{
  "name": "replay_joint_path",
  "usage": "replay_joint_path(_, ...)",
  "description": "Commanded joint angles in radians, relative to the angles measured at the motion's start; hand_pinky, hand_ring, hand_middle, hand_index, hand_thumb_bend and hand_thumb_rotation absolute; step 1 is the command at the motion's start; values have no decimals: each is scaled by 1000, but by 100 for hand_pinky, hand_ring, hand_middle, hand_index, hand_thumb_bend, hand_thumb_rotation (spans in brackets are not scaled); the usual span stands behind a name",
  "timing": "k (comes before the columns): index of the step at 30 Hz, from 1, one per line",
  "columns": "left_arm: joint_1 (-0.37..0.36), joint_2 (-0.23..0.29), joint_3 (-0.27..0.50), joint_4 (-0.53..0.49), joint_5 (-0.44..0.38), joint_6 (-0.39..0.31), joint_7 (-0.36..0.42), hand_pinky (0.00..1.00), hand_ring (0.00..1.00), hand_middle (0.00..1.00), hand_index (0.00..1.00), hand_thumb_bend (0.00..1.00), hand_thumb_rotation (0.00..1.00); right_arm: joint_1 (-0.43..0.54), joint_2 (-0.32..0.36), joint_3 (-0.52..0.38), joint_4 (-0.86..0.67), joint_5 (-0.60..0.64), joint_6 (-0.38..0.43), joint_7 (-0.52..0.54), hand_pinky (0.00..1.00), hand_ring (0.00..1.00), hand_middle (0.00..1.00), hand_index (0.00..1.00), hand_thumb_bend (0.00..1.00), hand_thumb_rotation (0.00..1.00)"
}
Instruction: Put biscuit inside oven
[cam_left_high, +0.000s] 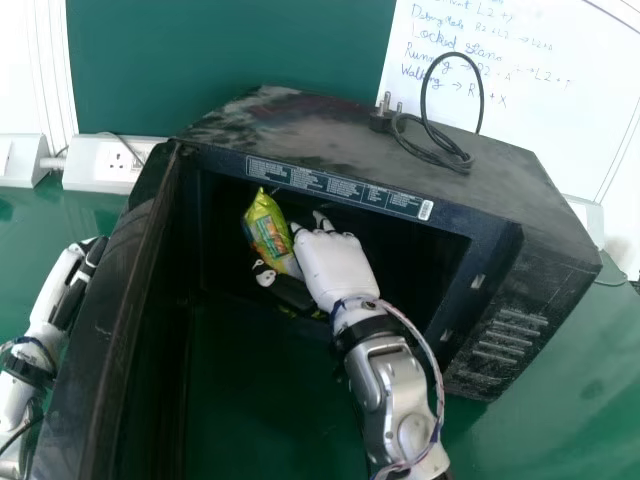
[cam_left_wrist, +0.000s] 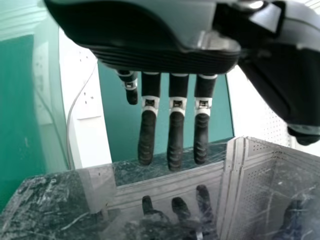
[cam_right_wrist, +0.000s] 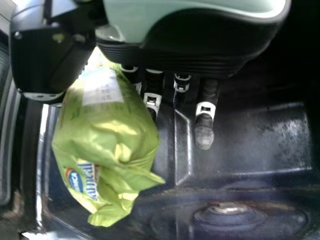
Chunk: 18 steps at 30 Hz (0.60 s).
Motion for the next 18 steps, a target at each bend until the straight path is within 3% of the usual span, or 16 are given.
replay_joint_path(1, 16, 0, -3, -18, 0, 0, -1, 30, 37, 42, 48, 51, 6, -38, -29, 9, 33, 23, -17, -39, 16, 24, 40, 50, 52, 0)
replay_joint_path(18, 19, 1, -1, -22, -5, 0, -6, 29, 37, 42, 48, 51, 6, -106, -165, 28, 236, 120, -102, -214, 16, 24, 40, 49, 53, 0)
